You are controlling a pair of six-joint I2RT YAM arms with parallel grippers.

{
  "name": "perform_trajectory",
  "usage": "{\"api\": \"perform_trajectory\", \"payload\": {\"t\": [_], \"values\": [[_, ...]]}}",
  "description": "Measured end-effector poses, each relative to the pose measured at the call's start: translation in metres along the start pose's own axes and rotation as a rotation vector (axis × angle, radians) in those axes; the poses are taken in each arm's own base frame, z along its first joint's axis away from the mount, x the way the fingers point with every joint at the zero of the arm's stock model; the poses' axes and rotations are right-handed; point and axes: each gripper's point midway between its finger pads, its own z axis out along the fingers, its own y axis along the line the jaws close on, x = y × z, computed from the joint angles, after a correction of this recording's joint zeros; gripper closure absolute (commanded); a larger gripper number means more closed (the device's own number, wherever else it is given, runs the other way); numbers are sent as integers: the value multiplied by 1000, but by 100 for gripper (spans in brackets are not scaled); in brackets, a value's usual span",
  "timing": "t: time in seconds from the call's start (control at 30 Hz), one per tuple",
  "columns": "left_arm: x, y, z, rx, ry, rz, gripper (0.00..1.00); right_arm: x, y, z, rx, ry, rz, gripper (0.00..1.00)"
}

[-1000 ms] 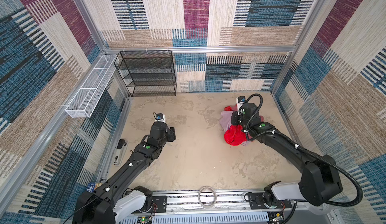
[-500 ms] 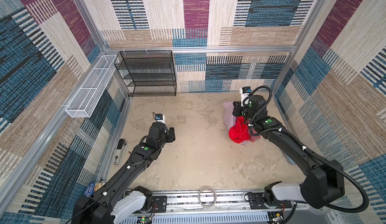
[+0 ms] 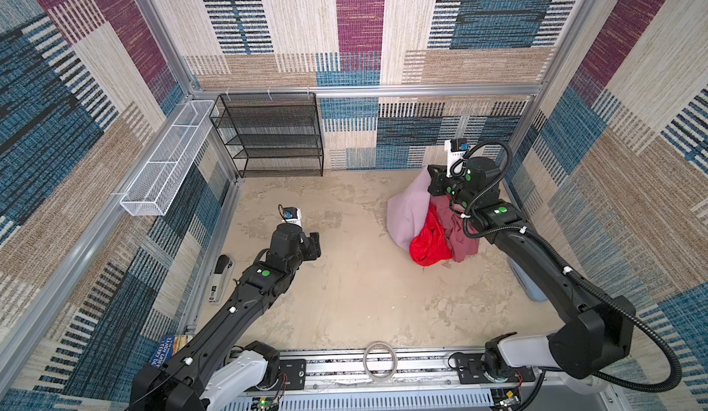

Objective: Pick out a specific cloth from the pile
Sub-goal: 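Lift the lavender shirt high with the right gripper, pulling it free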

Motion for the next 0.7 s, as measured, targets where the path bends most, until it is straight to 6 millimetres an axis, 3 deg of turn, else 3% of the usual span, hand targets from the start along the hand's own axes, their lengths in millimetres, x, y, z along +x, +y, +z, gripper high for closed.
{"api": "perform_trajectory", "payload": {"t": [0.2, 0.53, 0.7], "values": [[-9, -2, -9, 3, -1, -1, 30, -25, 12, -2, -51, -44, -5, 100], [-30, -4, -30, 13, -31, -22, 31, -89, 46, -14, -190, -143, -28, 100], [-28, -2, -36, 7, -16, -43, 31, -112, 65, -22, -272, -169, -43, 100]]}}
